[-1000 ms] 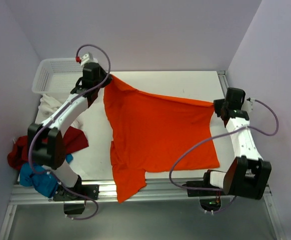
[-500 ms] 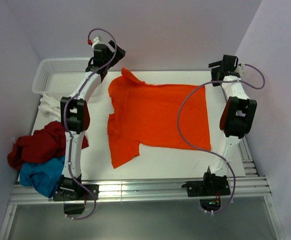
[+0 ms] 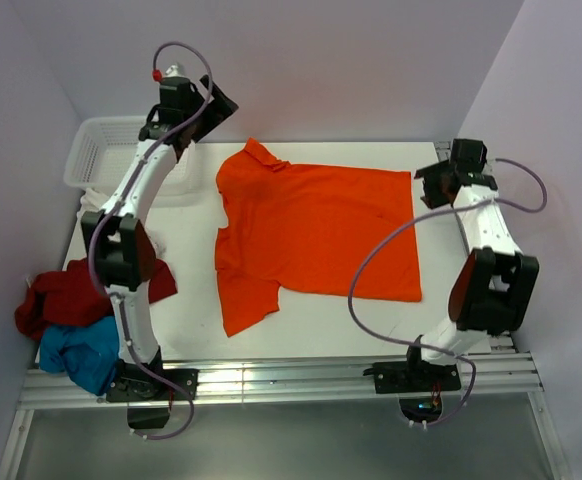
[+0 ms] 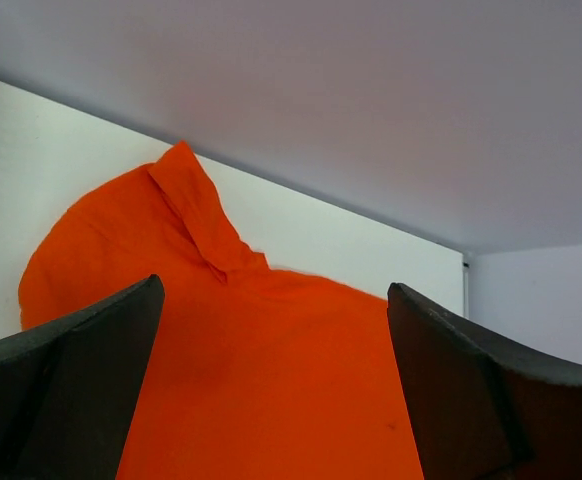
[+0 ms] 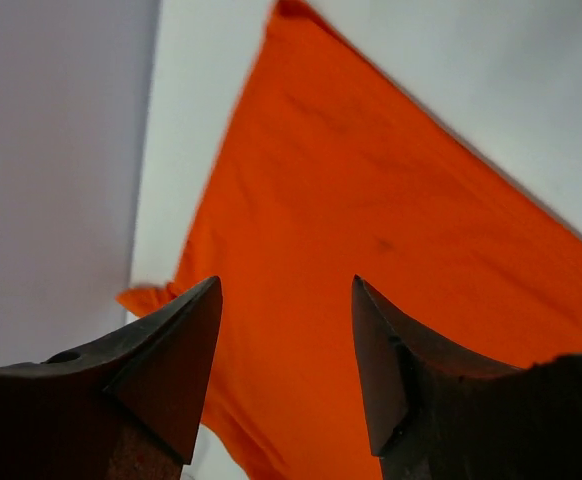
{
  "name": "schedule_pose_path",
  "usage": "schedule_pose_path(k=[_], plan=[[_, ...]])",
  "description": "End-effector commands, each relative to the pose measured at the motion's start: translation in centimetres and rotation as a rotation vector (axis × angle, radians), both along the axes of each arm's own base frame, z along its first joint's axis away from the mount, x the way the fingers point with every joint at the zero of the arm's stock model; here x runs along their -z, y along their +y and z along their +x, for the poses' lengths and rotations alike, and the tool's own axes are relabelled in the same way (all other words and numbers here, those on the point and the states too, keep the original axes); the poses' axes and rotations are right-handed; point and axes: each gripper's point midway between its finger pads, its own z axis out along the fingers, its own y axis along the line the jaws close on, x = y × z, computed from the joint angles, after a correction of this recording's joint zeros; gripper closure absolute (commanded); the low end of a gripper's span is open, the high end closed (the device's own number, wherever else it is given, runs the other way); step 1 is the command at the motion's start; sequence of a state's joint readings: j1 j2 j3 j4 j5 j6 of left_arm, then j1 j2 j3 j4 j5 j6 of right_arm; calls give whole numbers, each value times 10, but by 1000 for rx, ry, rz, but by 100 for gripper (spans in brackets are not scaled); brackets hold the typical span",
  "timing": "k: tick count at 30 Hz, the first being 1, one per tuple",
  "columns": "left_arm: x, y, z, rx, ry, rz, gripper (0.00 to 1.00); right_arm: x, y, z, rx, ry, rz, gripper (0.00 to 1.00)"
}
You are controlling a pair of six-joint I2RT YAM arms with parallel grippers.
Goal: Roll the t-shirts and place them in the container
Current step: Flatten the tshirt
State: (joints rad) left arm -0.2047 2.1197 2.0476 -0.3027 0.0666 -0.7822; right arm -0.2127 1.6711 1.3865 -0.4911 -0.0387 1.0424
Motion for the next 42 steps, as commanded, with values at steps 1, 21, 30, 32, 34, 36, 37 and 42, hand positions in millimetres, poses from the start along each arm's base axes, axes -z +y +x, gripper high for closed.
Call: schedule_pose_path(k=[1,21,30,32,34,36,37,42], plan=[[-40,8,-51,9,23,20,1,25,13,-68,-21,140,5,39],[49,25,-242,13,391,97,1,109,31,-248,-29,465,-42,55],[55,43,-240,-11,428,79,0,145,29,-257,2,597,-20,52],[57,52,-237,-27,435,69,1,153,29,-259,12,620,-13,53],[60,57,-234,-29,440,68,1,160,26,-259,33,647,-19,54],[64,65,-230,-45,453,71,0,164,18,-265,77,701,-39,62],[65,68,-227,-53,454,69,1,164,16,-263,81,705,-47,65],[78,66,-217,-39,478,51,1,167,6,-266,127,730,-51,84]])
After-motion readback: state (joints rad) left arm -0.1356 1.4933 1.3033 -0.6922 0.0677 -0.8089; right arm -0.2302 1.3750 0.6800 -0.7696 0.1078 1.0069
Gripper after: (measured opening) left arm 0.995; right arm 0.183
